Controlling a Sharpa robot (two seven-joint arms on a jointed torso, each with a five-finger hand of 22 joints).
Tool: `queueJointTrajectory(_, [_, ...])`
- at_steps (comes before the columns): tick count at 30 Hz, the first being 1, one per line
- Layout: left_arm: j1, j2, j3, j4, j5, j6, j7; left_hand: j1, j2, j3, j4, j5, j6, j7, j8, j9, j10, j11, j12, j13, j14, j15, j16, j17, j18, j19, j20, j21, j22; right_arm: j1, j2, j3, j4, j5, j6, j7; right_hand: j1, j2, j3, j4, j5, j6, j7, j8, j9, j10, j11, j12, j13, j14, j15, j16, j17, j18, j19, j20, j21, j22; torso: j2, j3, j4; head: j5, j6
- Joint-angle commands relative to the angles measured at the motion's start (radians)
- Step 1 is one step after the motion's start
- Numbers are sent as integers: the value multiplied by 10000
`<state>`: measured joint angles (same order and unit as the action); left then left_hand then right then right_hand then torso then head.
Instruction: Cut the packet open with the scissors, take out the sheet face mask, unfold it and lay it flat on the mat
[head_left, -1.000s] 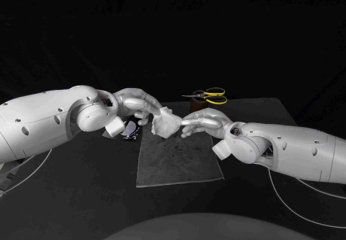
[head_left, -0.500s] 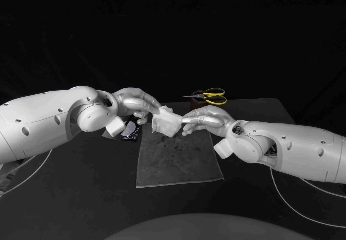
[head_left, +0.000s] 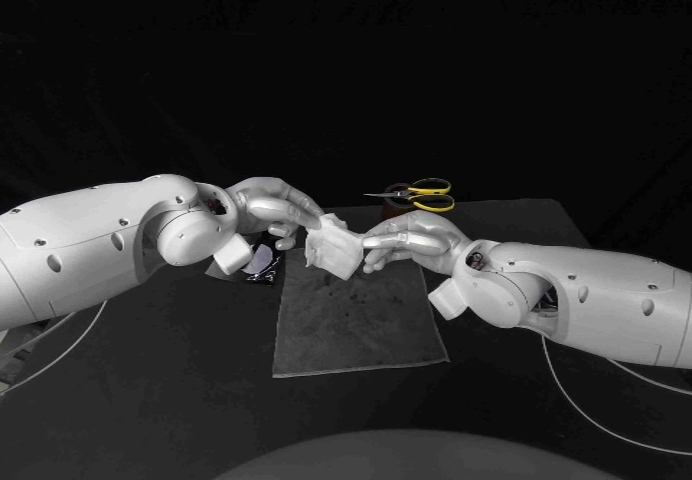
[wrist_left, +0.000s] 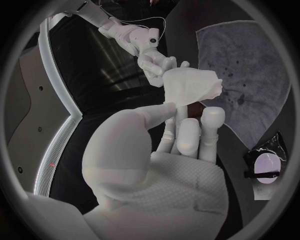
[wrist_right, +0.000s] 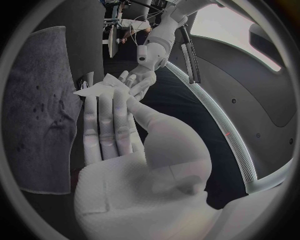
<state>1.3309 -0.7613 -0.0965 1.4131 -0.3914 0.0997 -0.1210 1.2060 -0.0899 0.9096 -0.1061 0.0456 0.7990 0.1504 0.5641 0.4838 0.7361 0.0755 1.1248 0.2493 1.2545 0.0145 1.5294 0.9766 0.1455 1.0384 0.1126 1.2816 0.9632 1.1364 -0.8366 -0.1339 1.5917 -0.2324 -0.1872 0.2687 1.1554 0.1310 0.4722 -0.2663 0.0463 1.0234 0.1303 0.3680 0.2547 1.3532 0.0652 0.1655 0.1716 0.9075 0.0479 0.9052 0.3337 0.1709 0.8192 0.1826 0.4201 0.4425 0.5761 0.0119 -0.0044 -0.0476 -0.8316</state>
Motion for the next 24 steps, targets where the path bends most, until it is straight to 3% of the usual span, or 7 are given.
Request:
queueJointTrajectory(1, [7, 22, 3, 2, 112, -76, 77, 102, -43, -127, -8, 30, -98, 28, -141, -69, -75, 20, 13, -6, 28, 35, 48, -10, -1, 13, 38, -6, -45, 18, -12, 12, 64, -123, 195, 35, 57, 81, 32, 2, 21, -4, -58, 479, 715, 77, -24, 49, 9, 71, 13, 53, 9, 103, -64, 4, 29, 8, 2, 2, 0, 1, 7])
queueJointTrajectory(8, [6, 42, -17, -45, 79, -296, 15, 219, -158, -581, 111, 28, -279, 105, -422, -191, -184, 92, -196, -123, -244, 105, -20, -456, 34, -173, 106, -168, -269, 35, -48, 31, 184, -62, 290, 98, 36, 50, 117, 27, 21, -16, -57, 499, 732, 77, -24, 49, 27, 69, 11, 57, 27, 99, -97, 1, 77, 56, 3, -1, -1, 8, 9])
queueJointTrajectory(24, [-18, 80, -48, -102, 53, -233, -48, 447, -102, -901, 170, 30, -151, 94, -441, -203, -122, 92, -292, -199, -230, 118, -25, -428, 37, -154, 140, -214, -295, 74, -118, 53, 280, -17, 316, 168, 30, 39, 153, 36, 21, -24, -56, 506, 739, 73, -23, 48, 34, 62, 14, 54, 33, 97, -117, 0, 93, 74, 5, -2, 1, 103, 83])
